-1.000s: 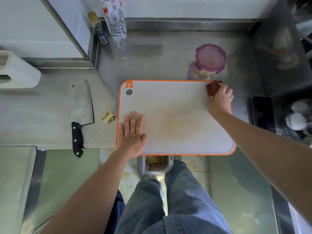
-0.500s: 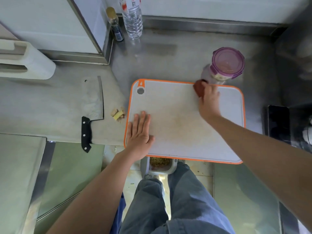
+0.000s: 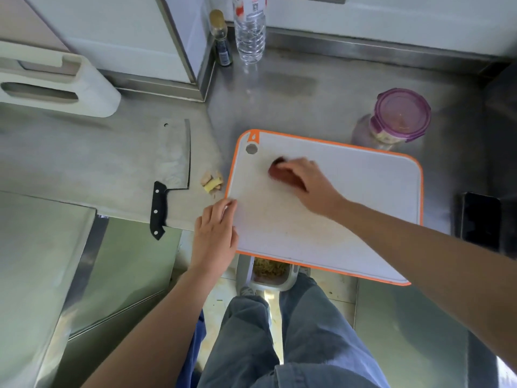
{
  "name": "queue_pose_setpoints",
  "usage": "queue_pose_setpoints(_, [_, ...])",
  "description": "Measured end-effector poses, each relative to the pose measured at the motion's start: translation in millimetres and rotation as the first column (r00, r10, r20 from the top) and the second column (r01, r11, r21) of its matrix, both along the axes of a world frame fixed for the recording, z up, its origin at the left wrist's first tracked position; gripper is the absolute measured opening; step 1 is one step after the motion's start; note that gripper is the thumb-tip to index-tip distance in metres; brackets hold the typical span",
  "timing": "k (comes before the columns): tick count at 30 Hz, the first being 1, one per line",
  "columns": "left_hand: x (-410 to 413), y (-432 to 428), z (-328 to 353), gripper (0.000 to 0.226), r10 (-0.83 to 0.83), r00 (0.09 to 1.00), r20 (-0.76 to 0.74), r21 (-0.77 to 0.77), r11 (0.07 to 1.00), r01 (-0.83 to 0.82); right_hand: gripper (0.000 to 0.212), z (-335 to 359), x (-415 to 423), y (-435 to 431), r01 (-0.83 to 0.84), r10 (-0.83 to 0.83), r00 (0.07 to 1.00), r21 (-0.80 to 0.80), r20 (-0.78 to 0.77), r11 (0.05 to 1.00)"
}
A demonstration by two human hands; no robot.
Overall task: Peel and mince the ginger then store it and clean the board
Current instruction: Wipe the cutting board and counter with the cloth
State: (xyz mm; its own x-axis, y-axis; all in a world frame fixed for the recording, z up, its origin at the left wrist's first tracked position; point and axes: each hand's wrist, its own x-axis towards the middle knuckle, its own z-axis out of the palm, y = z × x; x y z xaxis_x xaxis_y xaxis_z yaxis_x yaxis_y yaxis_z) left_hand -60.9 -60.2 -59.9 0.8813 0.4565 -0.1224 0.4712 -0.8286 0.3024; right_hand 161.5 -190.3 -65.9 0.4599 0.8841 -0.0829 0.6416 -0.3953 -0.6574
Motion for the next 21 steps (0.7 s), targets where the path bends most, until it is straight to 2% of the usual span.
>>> queue_pose_setpoints(2, [0.5,1.3,1.3,0.050,0.023,0.999,0.029,-0.058,0.998,-0.022,0.052,4.8,-10.9,-4.3,-0.194,0.191,0.977,-0.022,-0.099,0.981])
queue_pose_setpoints(3, [1.3,2.0,2.4,0.049,0.029,0.998,0.049,-0.085,0.996,-0.025,0.054,8.2,-6.3,-2.9,-0.195,0.195,0.976,0.007,-0.094,0.981])
queue_pose_setpoints(4, [1.5,2.2,4.3,0.049,0.034,0.997,0.069,-0.107,0.994,-0.026,0.055,8.3,2.3,0.4,-0.135,0.138,0.989,0.053,-0.044,0.989])
queue_pose_setpoints(6, [1.0,2.8,8.0,0.050,0.066,0.992,0.103,-0.137,0.989,-0.051,0.058,7.8,27.3,8.2,0.105,-0.113,0.992,0.133,0.056,0.986])
queue_pose_setpoints(7, [0.0,3.3,8.8,0.050,0.099,0.989,0.113,-0.149,0.985,-0.082,0.058,6.6,37.1,12.4,0.229,-0.240,0.967,0.122,0.080,0.966])
queue_pose_setpoints(8, [-1.0,3.6,9.3,0.050,0.137,0.984,0.115,-0.159,0.980,-0.118,0.058,4.3,41.0,15.8,0.301,-0.309,0.947,0.092,0.088,0.949])
queue_pose_setpoints(9, [-2.1,3.7,8.7,0.050,0.170,0.979,0.114,-0.171,0.974,-0.149,0.059,2.3,38.1,19.1,0.297,-0.304,0.948,0.076,0.096,0.952])
queue_pose_setpoints(10, [-2.8,3.8,7.8,0.049,0.198,0.973,0.116,-0.188,0.967,-0.174,0.059,1.4,30.0,21.0,0.215,-0.222,0.970,0.072,0.096,0.974])
queue_pose_setpoints(12, [-2.6,4.9,5.4,0.049,0.257,0.958,0.128,-0.237,0.946,-0.222,0.058,4.5,7.1,19.2,-0.058,0.058,0.998,0.045,-0.002,0.997])
queue_pose_setpoints(14, [-1.9,6.0,4.7,0.049,0.309,0.943,0.126,-0.276,0.924,-0.266,0.053,15.1,-2.4,17.5,-0.284,0.283,0.950,0.011,-0.129,0.959])
queue_pose_setpoints(15, [-1.4,6.6,4.8,0.048,0.325,0.938,0.123,-0.290,0.916,-0.279,0.050,20.5,1.1,21.8,-0.303,0.304,0.942,0.027,-0.142,0.953])
queue_pose_setpoints(16, [-1.2,7.1,5.2,0.047,0.339,0.933,0.120,-0.303,0.907,-0.291,0.050,20.3,8.9,28.3,-0.254,0.259,0.960,0.065,-0.109,0.965])
queue_pose_setpoints(19, [-0.7,8.0,6.9,0.045,0.410,0.905,0.113,-0.346,0.870,-0.350,0.057,16.8,33.7,49.4,0.048,-0.051,0.998,0.136,0.022,0.990])
queue_pose_setpoints(20, [-0.5,8.3,8.0,0.044,0.437,0.893,0.105,-0.356,0.856,-0.376,0.058,15.4,33.3,55.8,0.073,-0.076,0.997,0.132,0.023,0.989])
queue_pose_setpoints(21, [-0.6,8.7,8.2,0.042,0.466,0.880,0.095,-0.368,0.838,-0.404,0.058,14.1,27.2,61.3,0.024,-0.026,1.000,0.141,0.009,0.990])
